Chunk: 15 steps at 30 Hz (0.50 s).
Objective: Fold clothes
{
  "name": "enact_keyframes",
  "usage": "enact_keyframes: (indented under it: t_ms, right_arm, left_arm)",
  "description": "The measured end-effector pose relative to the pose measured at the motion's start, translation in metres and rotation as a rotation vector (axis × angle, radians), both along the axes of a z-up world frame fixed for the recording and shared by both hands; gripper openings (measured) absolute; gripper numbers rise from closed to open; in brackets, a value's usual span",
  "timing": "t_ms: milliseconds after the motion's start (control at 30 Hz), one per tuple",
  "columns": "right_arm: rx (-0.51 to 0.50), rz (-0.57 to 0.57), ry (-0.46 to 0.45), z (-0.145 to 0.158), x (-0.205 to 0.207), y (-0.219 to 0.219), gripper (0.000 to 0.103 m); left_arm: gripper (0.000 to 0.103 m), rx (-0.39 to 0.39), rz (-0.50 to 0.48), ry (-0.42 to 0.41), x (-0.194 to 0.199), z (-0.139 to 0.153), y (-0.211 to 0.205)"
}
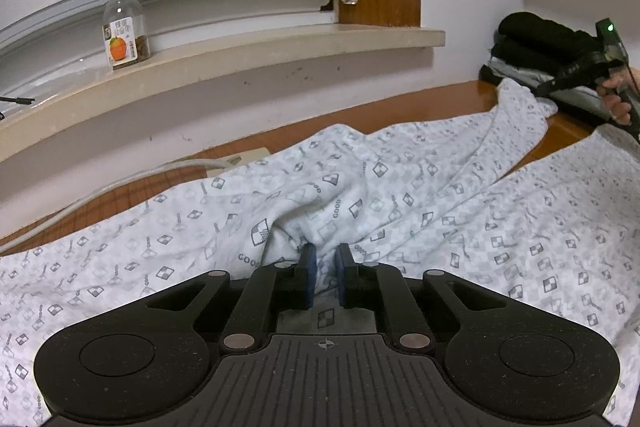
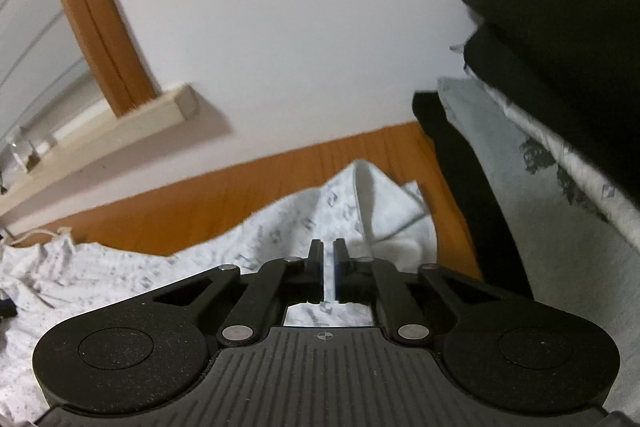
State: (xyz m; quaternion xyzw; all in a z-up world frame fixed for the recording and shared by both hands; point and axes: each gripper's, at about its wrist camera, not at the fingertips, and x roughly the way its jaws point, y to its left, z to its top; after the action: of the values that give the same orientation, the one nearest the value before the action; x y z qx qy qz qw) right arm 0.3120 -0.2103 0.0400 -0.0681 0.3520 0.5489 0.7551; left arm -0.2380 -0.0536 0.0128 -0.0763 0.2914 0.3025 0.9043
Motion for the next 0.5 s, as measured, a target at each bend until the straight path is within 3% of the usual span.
enact_keyframes:
  t_ms: [67, 133, 200, 367, 433, 500]
  right_arm:
    - [-0.007, -0.019, -0.016, -0.005, 0.002, 0.006, 0.009]
    - [-0.003, -0.041, -0.010, -0.008, 0.007, 0.010, 0.028]
    - [0.000, -0.063, -0.003, -0.012, 0.013, 0.015, 0.033]
    - [0.002, 0.022, 0.027, -0.016, 0.004, 0.021, 0.031]
    - [-0.008, 0.040, -0.002, -0.012, -0.002, 0.018, 0.010]
    - [-0.010, 0.044, -0.036, -0.007, -0.006, 0.014, 0.009]
  left_arm:
    - [0.012, 0.000, 0.002, 0.000, 0.000, 0.000, 0.000]
    - [0.012, 0.004, 0.004, 0.004, 0.001, 0.000, -0.001]
    - [0.012, 0.004, 0.005, 0.004, 0.001, 0.000, -0.001]
    - [0.012, 0.001, 0.008, 0.001, 0.001, 0.000, -0.002]
    - [0.012, 0.005, 0.011, 0.004, 0.002, 0.000, -0.002]
    - [0.006, 0.015, 0.015, 0.006, 0.003, 0.000, -0.003]
